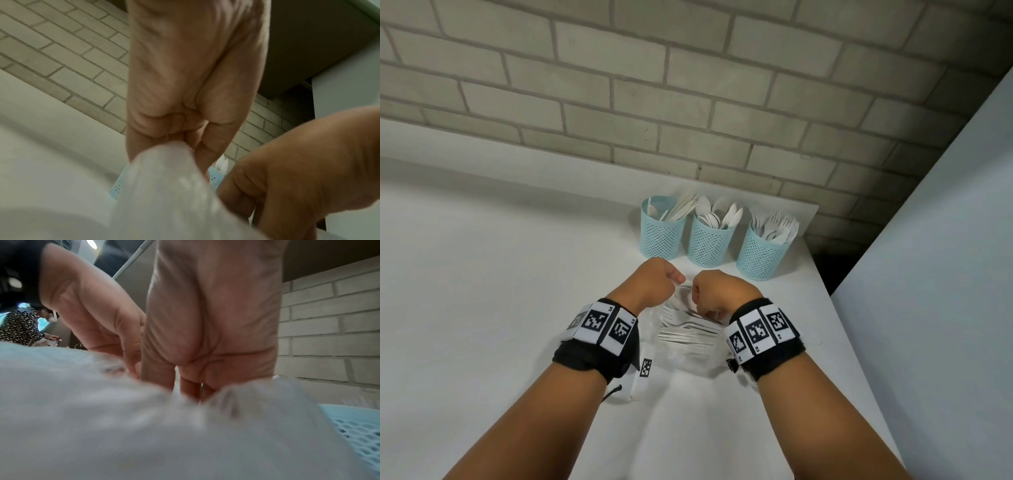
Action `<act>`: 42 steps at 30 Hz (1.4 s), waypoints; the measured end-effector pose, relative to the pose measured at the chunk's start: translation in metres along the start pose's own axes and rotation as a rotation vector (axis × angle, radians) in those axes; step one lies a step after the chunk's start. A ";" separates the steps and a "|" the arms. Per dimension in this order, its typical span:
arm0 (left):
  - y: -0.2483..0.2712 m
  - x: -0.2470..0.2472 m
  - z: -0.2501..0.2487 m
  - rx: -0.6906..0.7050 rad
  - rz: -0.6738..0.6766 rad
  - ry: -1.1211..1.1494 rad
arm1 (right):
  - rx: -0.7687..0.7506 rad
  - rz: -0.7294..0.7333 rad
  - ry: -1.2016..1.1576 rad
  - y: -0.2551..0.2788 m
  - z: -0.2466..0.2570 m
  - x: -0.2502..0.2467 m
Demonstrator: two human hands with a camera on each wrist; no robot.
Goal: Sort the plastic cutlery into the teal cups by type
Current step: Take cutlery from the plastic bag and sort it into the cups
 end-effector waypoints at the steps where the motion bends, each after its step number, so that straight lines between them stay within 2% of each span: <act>1: 0.000 0.001 -0.001 0.002 -0.003 0.002 | -0.003 -0.005 0.005 0.002 -0.001 0.001; 5: 0.000 0.003 -0.003 0.021 -0.011 0.004 | -0.024 -0.056 0.040 0.007 -0.001 0.003; 9: 0.000 0.004 -0.004 0.032 -0.022 0.013 | -0.050 -0.004 0.119 0.011 -0.002 0.007; 13: -0.001 0.005 -0.003 0.035 -0.026 0.024 | -0.001 0.012 -0.017 0.006 -0.005 0.011; 16: -0.001 0.005 -0.003 0.050 -0.035 0.021 | -0.021 0.023 0.020 0.006 -0.003 0.013; 19: -0.002 0.004 -0.005 0.063 -0.041 0.014 | -0.078 0.006 0.101 0.012 0.000 0.013; 24: -0.001 0.002 -0.005 0.062 -0.047 0.013 | -0.070 -0.090 0.144 0.009 -0.001 0.016; 38: -0.002 0.000 -0.002 0.017 -0.090 0.048 | -0.087 -0.104 -0.124 0.011 -0.026 -0.007; 42: -0.002 0.000 -0.003 0.017 -0.102 0.053 | -0.115 -0.066 -0.221 0.012 -0.031 -0.013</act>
Point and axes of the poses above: each hand's wrist, its own y-axis away from the middle knuckle, its own x-axis out of the palm, z = x × y, the point moved 3 cm from there along -y, towards the middle knuckle, and after that the axes turned 15 degrees about x, right-handed, at the moved point
